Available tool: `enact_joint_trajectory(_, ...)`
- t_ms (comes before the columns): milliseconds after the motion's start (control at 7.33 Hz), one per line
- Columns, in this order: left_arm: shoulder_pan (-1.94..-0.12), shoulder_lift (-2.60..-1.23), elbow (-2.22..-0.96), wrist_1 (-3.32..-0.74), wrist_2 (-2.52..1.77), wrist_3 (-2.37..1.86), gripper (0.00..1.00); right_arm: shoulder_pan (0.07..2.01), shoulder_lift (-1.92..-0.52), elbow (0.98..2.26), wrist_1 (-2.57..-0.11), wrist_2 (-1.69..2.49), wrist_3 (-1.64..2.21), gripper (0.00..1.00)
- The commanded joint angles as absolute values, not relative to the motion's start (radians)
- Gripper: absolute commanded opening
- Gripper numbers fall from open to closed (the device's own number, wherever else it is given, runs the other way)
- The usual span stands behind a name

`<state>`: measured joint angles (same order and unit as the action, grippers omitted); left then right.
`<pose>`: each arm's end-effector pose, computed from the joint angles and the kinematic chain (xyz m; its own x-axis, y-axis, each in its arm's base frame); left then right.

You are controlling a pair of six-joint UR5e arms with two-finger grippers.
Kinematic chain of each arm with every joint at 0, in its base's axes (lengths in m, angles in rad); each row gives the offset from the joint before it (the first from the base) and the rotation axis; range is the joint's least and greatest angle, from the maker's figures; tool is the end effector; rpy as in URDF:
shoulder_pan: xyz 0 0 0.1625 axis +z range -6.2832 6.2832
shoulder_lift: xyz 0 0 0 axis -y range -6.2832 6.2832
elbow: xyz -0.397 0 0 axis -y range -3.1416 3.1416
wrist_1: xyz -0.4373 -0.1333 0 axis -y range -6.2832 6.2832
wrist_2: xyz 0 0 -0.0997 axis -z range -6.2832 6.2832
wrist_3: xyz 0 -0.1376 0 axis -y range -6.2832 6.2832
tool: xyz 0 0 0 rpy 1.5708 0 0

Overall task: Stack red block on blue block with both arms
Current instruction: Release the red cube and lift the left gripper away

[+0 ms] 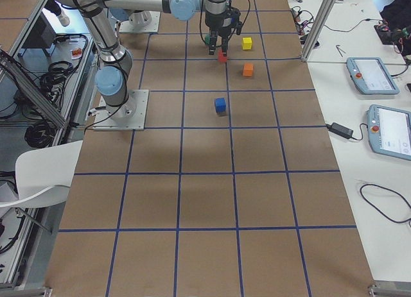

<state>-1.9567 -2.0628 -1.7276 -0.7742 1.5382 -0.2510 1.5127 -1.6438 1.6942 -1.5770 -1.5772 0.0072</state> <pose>-0.3741 -0.5548 0.1268 -0.9877 0.1411 0.0678 0.1311 0.9822 -0.1346 0.1031 -0.5082 0.3945 -0.9979 0.0650 0.0067 0.0652 0.9969 0.0441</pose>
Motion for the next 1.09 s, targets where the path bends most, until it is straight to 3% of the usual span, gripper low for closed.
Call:
enact_joint_trajectory(0, -1.922, -2.010, -1.714, -0.788, 1.537, -0.236, 1.00, 1.513, -1.644, 1.698, -1.585, -1.575, 0.015, 1.00)
enact_joint_trajectory(136, -1.881, -1.955, -1.686, -0.846, 1.532, -0.232, 1.00, 1.513, -1.643, 1.700, -1.583, -1.574, 0.017, 1.00)
enact_joint_trajectory(545, -1.755, -1.768, -1.504, -1.399, 1.545, -0.016, 1.00, 1.513, -1.641, 1.724, -1.589, -1.562, 0.015, 1.00)
enact_joint_trajectory(955, -1.623, -1.584, -1.520, -1.492, 1.545, 0.142, 1.00, 1.522, -1.641, 1.747, -1.597, -1.548, 0.006, 1.00)
